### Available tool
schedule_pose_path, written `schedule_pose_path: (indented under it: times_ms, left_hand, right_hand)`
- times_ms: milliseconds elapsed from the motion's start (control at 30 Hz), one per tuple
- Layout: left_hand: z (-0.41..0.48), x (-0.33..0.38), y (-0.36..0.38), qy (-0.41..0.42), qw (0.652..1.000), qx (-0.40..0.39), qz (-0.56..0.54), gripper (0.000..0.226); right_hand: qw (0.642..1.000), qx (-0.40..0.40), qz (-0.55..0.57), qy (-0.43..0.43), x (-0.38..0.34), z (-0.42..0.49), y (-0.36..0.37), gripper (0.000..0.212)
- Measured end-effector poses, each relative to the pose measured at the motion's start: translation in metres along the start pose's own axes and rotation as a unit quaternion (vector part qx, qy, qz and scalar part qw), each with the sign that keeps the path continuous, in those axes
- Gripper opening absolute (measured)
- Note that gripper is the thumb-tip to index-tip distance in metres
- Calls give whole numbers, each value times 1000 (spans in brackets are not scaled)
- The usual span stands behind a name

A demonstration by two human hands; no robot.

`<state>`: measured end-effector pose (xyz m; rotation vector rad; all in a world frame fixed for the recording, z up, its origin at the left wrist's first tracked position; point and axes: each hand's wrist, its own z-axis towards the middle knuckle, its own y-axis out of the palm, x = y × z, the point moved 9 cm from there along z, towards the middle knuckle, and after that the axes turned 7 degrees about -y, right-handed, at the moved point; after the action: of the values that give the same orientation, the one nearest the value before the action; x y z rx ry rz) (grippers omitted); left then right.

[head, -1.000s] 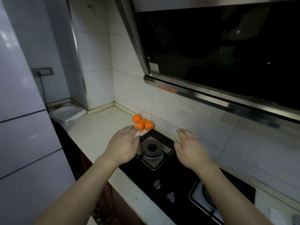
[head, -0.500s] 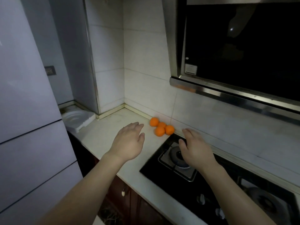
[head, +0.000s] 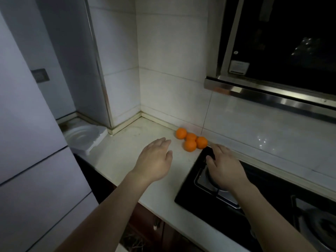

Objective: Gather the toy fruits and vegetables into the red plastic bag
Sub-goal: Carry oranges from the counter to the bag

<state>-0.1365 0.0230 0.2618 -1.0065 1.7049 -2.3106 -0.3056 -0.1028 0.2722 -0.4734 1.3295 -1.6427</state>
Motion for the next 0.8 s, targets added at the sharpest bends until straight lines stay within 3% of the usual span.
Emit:
schedule_pose_path:
  times_ms: [400,600,800]
  left_hand:
    - [166,-39,98,20,995,-86,43,51]
    - [242,-26,178,60,989,-128,34,49]
    - [294,-37,260,44,981,-184,32,52]
  right_hand:
    - [993,-71,22,86,109,130,128,48]
    - [988,-121,-5,100,176,181,184,66]
    - [978,-171,-17,118,221,213,242,58]
